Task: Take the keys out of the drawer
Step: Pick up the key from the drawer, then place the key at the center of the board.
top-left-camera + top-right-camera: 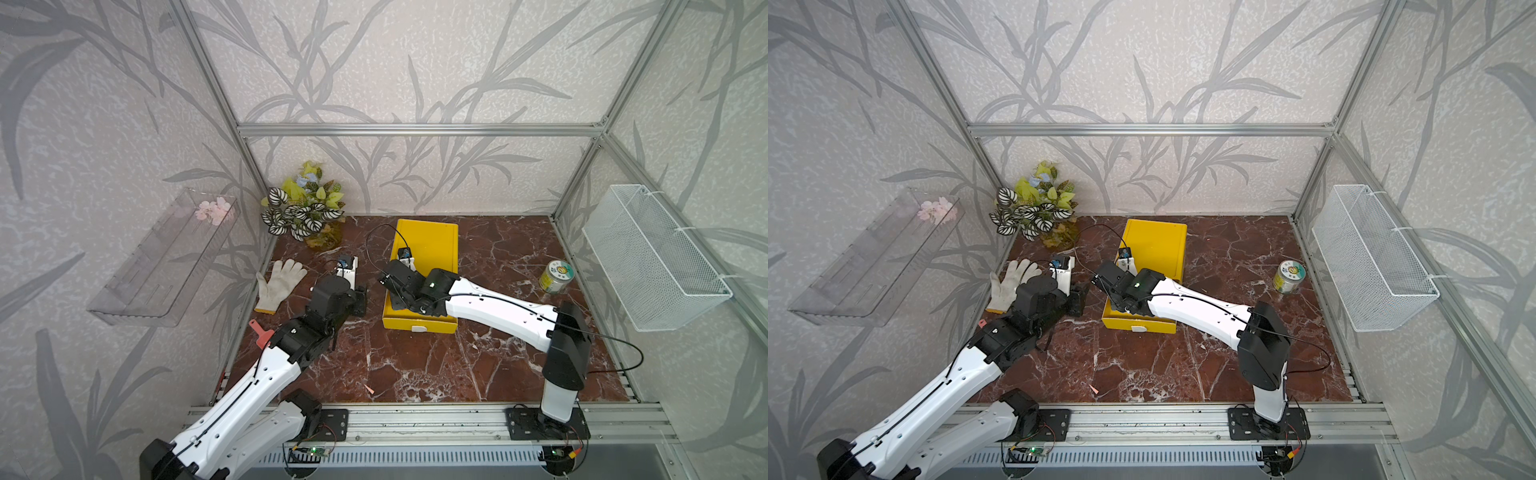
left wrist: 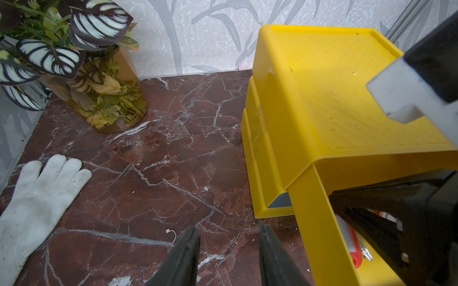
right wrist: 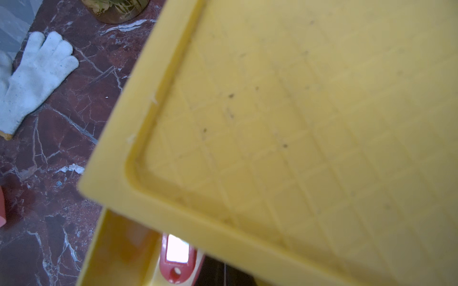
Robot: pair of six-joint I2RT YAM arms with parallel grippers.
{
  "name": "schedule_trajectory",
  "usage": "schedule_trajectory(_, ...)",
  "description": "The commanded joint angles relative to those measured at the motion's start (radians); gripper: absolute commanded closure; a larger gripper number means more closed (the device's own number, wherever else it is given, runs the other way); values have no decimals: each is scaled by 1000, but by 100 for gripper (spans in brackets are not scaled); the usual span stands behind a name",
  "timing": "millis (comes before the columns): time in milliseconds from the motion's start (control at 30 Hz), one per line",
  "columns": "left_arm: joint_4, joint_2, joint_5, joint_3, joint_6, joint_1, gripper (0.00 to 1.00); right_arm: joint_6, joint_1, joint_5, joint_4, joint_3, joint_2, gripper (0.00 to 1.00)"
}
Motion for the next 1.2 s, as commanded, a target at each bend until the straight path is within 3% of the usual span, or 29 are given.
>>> schedule_trajectory(0,9,1,-11,-8,5,-3,58,-5,-4,18,-30,10,-7,97)
schedule_trajectory(533,44,8,-42,57,41,10,58,-179,-5,-92,32,-46,-202,100)
schedule_trajectory(800,45,54,-6,159,97,11,58,-269,-5,-66,100,-79,-328,100)
schedule_trajectory(967,49,109,93,244,95,12,58,-301,-42,-36,115,-110,-431,100)
schedule_trajectory(1167,34,164,261,334,87,10,59,-241,-102,-6,40,-185,-581,100)
